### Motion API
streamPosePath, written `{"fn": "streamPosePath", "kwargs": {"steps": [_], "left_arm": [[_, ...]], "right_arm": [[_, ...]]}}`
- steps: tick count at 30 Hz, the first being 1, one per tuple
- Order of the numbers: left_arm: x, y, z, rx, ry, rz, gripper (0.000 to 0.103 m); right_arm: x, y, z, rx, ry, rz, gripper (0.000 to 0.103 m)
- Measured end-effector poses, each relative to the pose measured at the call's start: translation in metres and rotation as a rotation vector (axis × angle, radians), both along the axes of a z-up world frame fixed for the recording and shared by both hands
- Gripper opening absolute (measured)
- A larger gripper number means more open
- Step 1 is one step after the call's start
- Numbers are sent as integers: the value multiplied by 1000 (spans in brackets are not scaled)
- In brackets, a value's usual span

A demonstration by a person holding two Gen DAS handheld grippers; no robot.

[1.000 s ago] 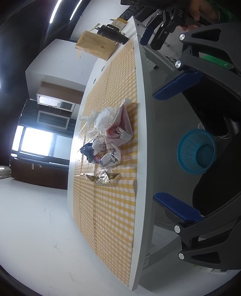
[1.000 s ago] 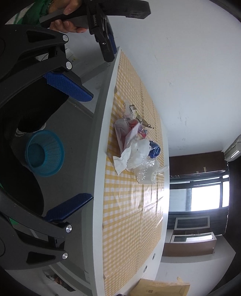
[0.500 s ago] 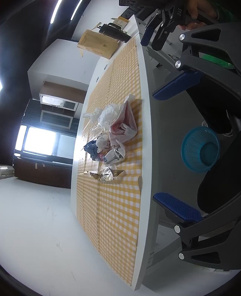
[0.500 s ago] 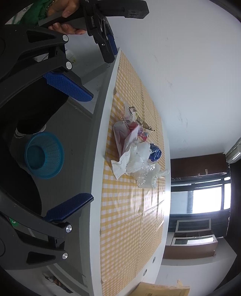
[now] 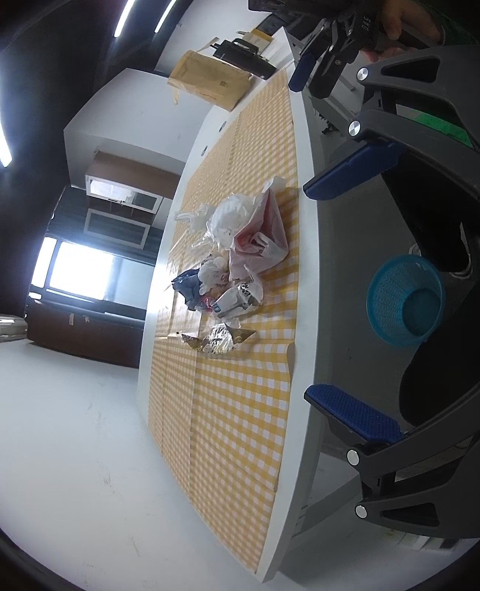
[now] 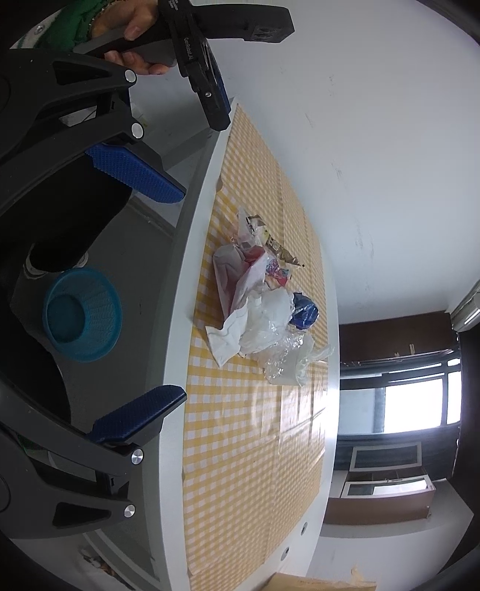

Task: Collect trash
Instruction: 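Move both tools toward the trash pile on the gingham table, then close the left gripper on the foil snack wrapper while the right gripper closes on a plastic bag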

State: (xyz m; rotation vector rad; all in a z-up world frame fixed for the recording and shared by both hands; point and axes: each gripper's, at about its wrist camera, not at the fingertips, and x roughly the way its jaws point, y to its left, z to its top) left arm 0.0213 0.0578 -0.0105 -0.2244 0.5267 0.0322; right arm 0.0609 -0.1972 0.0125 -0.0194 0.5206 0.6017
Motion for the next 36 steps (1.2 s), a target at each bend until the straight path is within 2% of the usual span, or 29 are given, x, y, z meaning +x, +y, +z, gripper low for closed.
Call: {"fn": "streamPosePath", "kwargs": {"steps": [8,12,16,23,28,31,35,36], "left_arm": [[23,11,1,24,2,24,97],[45,26,1,11,6,58,97],[71,35,-5,32,33,78,96],[107,52,-11,-7,70,89,92],[133,60,-16,-14,105,89,84],[149,70,-21,-104,138,67,84],[165,75,-29,-125,170,69,77],[170,75,-32,-127,182,66,72]], "right_arm": [[29,6,8,20,17,22,94],[53,15,14,26,24,30,94],[78,25,15,24,44,40,93],[124,44,12,11,97,62,90],[154,54,11,7,149,78,82],[172,62,11,9,176,90,75],[188,72,5,-22,207,94,68],[191,73,3,-22,222,97,66]]}}
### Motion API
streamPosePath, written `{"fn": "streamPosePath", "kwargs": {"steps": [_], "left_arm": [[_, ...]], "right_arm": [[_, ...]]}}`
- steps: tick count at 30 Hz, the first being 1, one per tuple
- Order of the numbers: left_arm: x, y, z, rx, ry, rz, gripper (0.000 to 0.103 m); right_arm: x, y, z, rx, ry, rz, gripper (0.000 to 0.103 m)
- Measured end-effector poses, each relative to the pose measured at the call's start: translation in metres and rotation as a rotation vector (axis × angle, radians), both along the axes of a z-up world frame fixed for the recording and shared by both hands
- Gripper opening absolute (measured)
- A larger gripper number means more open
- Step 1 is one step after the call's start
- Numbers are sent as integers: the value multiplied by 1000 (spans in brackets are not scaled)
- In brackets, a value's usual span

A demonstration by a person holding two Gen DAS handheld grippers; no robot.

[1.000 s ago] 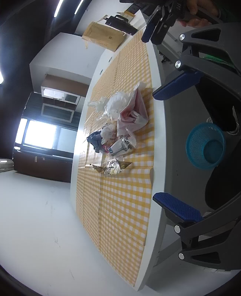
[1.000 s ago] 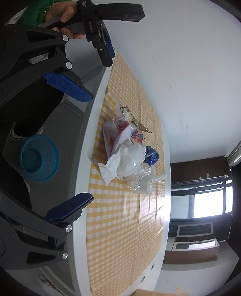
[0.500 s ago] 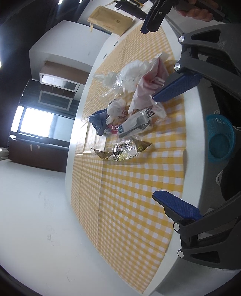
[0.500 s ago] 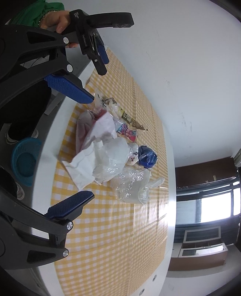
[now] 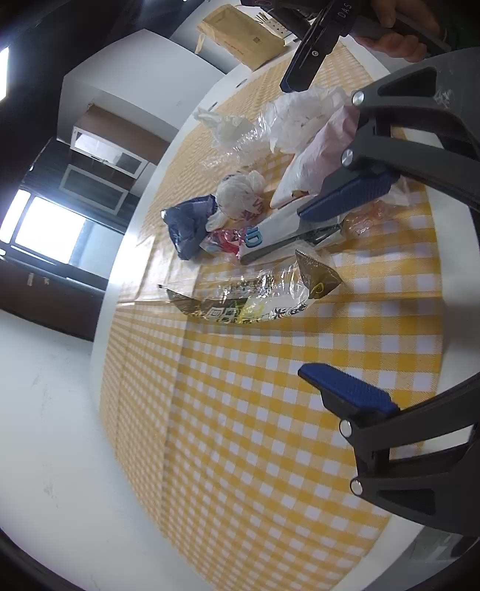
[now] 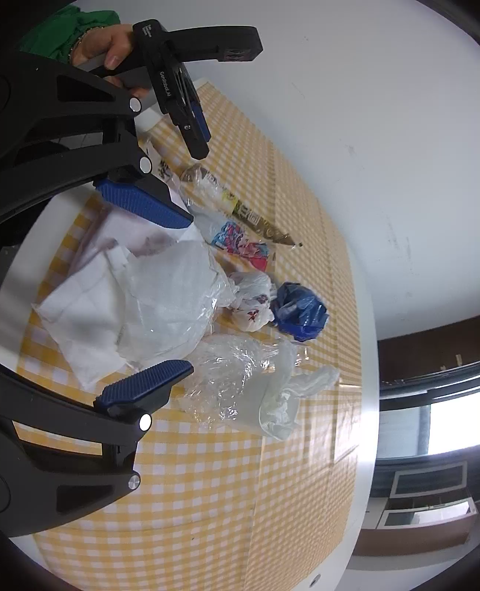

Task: Collect trash
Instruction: 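Close the left gripper on the foil snack wrapper while the right gripper closes on a plastic bag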

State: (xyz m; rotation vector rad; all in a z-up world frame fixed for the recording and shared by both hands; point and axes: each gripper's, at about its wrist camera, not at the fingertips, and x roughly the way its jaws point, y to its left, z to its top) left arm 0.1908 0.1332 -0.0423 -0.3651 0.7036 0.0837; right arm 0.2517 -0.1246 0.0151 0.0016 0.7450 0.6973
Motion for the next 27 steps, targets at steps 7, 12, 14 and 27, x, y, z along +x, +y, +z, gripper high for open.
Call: {"fn": "streamPosePath", "kwargs": {"steps": [7,12,14,27], "left_arm": [[15,-3,-13,31,45,-15,34],[6,-3,-3,30,-10,10,12],[-1,-6,3,50,-36,24,11],[-55,-10,42,58,-162,74,10]], "right_arm": [[3,1,-8,-9,19,21,45],[-6,-6,1,9,-30,7,33],[-10,-10,6,20,-47,0,29],[-46,-31,28,39,-113,-52,1]]}}
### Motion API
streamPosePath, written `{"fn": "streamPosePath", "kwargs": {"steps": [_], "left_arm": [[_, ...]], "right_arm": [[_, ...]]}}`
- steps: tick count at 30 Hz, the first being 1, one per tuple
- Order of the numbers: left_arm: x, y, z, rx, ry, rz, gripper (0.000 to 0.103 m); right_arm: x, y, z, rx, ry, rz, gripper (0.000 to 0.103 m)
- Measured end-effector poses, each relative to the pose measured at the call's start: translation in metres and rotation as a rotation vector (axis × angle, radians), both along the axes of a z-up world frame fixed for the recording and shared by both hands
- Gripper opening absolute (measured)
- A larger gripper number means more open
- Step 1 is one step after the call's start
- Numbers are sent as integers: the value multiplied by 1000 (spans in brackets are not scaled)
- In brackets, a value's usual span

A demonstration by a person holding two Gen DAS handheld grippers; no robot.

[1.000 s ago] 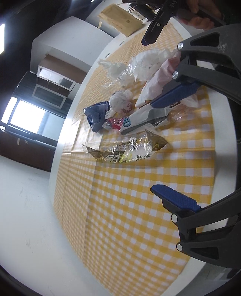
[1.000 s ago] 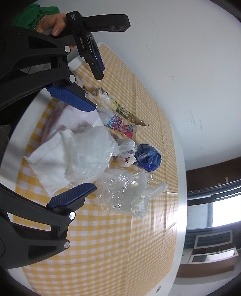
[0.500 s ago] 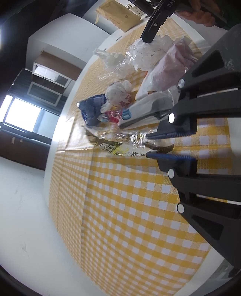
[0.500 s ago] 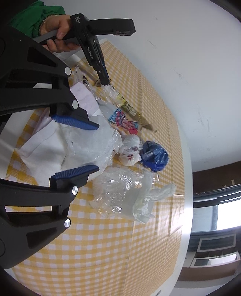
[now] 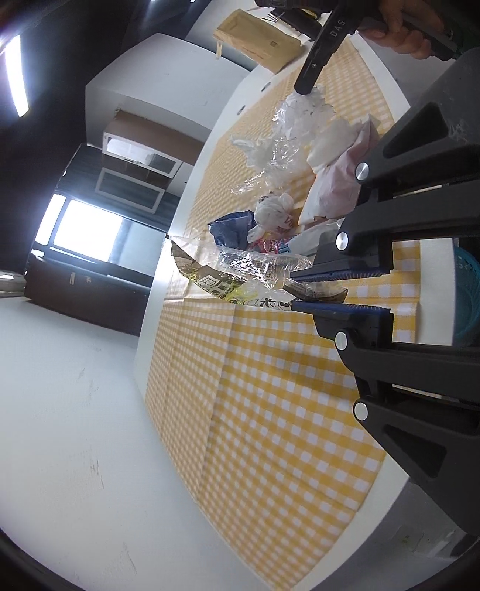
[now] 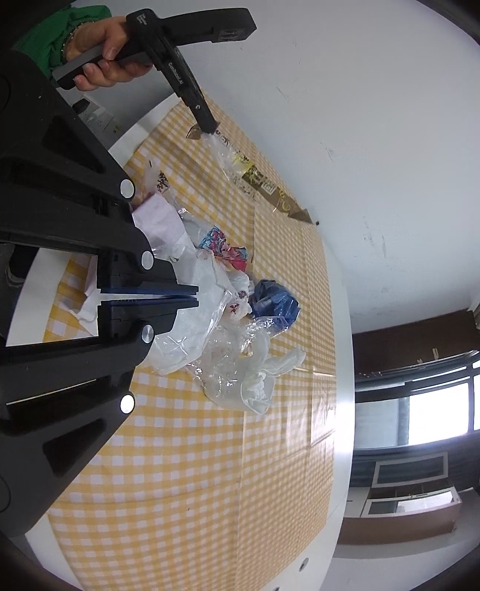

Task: Collect trash
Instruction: 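Carry the wrapper in the left gripper and the bag in the right gripper over the blue wastebasket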

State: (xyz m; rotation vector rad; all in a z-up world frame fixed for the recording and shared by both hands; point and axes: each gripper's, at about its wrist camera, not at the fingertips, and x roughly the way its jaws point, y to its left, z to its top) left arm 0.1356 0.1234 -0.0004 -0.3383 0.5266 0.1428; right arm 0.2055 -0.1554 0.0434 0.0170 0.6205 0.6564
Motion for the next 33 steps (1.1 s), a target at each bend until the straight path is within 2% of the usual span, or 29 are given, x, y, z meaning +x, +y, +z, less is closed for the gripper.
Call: {"fn": "streamPosePath", "kwargs": {"steps": [7,12,24,33], "left_arm": [[-27,-4,7,-10,-12,-20,9],[-63,-19,17,0,-45,-64,9],[-154,-69,23,28,-76,-229,9],[-193,-83,3,63,-21,-297,9]], "right_arm": [[-22,-13,17,29,-42,-16,1],[-51,-24,25,43,-69,-13,1],[-133,-59,18,54,-104,-5,1],[-182,-72,-1,16,-91,20,1]]}}
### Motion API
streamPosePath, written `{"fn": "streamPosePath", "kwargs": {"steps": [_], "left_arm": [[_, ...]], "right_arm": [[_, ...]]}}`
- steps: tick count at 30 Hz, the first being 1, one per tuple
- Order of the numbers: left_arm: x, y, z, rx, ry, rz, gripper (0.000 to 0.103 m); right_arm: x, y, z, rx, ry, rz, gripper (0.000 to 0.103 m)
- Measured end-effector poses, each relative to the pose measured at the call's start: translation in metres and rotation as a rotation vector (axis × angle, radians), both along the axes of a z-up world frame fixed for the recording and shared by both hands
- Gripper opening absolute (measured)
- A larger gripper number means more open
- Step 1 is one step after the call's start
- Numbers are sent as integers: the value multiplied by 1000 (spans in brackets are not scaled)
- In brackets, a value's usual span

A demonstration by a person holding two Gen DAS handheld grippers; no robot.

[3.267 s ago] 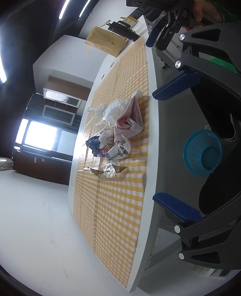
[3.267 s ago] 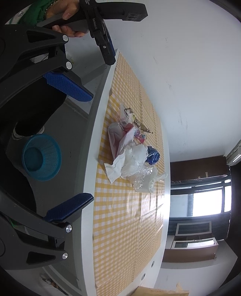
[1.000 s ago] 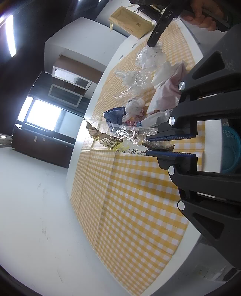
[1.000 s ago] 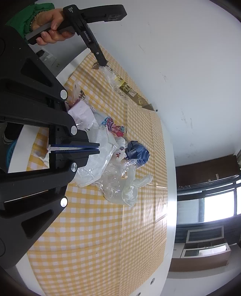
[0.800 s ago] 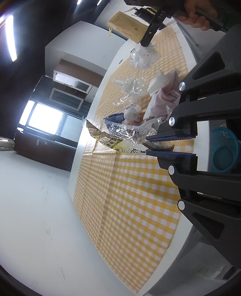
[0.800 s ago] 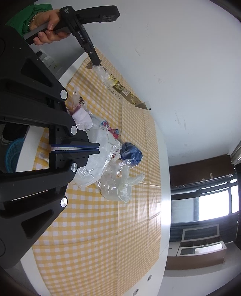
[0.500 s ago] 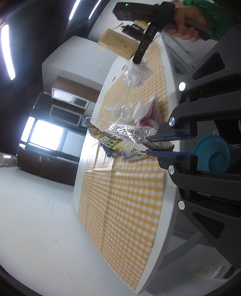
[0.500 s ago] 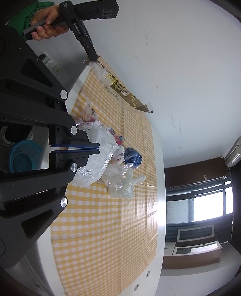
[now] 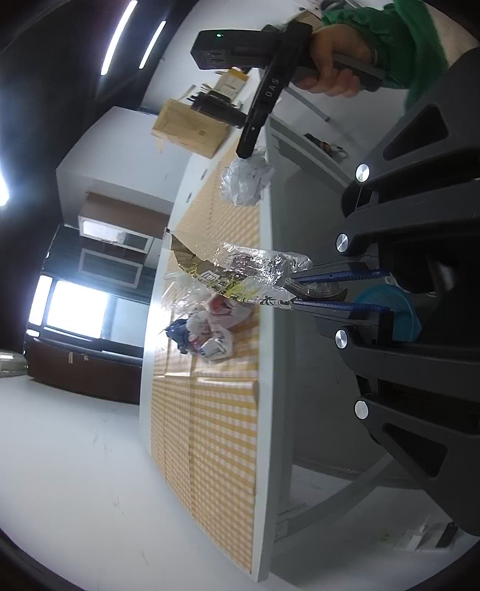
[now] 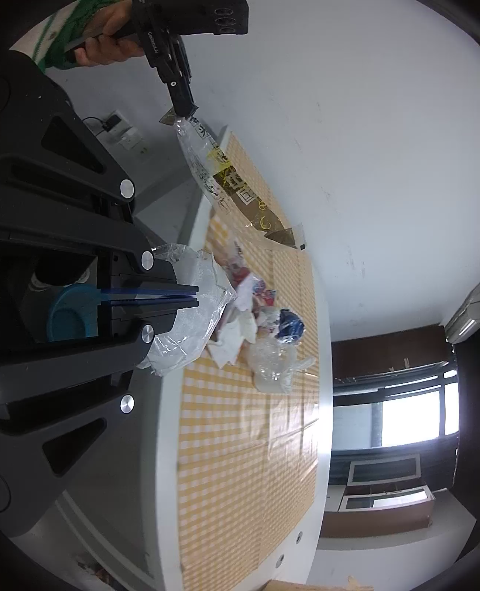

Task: Collect trash
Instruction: 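Carry the wrapper in the left gripper and the bag in the right gripper over the blue wastebasket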

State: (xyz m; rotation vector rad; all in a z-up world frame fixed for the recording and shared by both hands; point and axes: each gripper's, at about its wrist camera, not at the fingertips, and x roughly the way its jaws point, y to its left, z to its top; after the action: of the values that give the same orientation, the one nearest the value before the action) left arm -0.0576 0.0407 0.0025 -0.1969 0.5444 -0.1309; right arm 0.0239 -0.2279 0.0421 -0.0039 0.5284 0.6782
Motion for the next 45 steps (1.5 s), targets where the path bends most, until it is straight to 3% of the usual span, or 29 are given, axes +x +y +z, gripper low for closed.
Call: {"fn": "streamPosePath", "kwargs": {"steps": [5,12,22,33,45], "left_arm": [[-9,0,-19,22,53,-17,9],[-7,-15,-69,30,183,-76,9],[39,-17,-146,-1,366,-59,9],[96,-14,-213,-17,505,2,9],[129,-12,-244,-45,610,39,9]], "right_arm": [[-16,-9,-18,-32,21,1,1],[-15,-14,-60,-63,105,-14,1],[15,9,-122,-97,236,-10,1],[54,48,-194,-147,358,3,1],[95,66,-253,-188,472,-20,1]]}}
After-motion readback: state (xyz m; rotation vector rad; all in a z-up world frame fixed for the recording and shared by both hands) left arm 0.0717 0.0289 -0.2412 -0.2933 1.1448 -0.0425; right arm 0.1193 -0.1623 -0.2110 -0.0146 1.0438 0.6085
